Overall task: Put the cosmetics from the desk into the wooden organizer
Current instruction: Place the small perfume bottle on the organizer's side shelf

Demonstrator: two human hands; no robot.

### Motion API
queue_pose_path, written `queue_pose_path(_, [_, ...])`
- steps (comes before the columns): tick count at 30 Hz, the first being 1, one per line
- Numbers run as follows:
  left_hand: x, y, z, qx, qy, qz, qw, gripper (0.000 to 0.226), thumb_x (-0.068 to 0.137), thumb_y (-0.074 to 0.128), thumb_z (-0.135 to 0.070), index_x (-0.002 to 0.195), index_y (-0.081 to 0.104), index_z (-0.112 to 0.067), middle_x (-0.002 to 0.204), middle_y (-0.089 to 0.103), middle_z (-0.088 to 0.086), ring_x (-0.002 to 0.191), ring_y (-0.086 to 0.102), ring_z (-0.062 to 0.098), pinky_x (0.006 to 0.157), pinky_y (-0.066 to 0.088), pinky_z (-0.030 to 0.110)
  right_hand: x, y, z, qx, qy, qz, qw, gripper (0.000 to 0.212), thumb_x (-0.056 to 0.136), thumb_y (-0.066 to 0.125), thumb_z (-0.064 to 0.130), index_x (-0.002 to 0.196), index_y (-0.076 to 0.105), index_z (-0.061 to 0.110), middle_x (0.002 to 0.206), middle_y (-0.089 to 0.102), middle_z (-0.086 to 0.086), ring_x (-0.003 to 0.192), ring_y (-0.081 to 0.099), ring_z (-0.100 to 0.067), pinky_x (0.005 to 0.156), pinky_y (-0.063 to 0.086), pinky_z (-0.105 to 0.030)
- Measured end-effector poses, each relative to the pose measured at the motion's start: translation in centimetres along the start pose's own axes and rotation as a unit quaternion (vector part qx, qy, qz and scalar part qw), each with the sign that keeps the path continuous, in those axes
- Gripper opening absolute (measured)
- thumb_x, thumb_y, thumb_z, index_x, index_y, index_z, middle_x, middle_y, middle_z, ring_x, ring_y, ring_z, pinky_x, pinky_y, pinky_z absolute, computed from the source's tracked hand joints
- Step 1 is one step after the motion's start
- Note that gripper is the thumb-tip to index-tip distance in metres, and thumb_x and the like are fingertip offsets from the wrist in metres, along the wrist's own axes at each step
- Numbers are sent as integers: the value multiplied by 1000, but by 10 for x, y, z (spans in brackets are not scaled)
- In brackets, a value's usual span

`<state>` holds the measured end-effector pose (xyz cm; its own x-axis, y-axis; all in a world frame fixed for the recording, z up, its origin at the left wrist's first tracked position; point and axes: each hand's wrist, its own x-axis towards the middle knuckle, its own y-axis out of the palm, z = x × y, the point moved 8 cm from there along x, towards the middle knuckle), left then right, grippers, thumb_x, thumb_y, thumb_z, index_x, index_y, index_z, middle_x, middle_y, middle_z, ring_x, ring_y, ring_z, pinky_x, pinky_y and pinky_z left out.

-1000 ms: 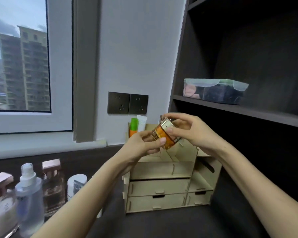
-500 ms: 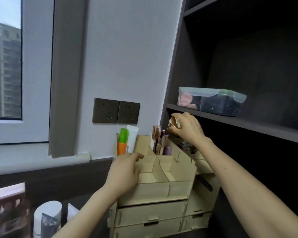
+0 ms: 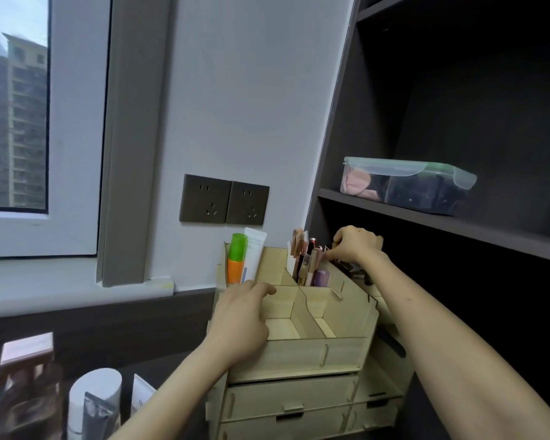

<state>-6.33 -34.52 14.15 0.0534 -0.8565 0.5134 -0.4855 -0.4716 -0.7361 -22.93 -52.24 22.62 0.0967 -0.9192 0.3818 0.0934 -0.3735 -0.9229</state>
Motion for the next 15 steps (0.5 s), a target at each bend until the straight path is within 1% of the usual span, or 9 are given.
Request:
queue_pose_path(4, [-1,-1,-1,-12,-3,2,1000,59,80,46,3,131,44,-25,133,49,-5,126,39,16,105,30,25,4,8,-4,18,11,43,999,43,72,67,56,96,64,20,92,66,-1,92,60,-23,93,44,-42])
queue_pose_path(10, [-1,-1,0,-20,-6,1,1000,59,79,45,5,131,45,-25,133,49,-5,127,38,16,106,30,25,2,9,-4,11,18,53,998,52,75,65,59,104,62,17,98,65,-3,95,58,-23,93,41,-41])
queue_pose_path(13, [-2,-1,0,-28,-8,8,1000,58,79,45,5,129,47,-25,132,49,-5,126,39,17,106,31,26,-2,3,-2,-24,13,33,999,56,76,58,66,102,62,16,98,65,-4,95,58,-24,93,37,-43])
queue_pose_path(15, [-2,-1,0,-37,-10,14,999,58,78,44,5,127,49,-24,130,50,-3,126,39,18,105,31,28,-10,-8,3,-41,0,1,999,53,81,54,62,106,60,15,102,65,-6,98,58,-26,95,35,-43])
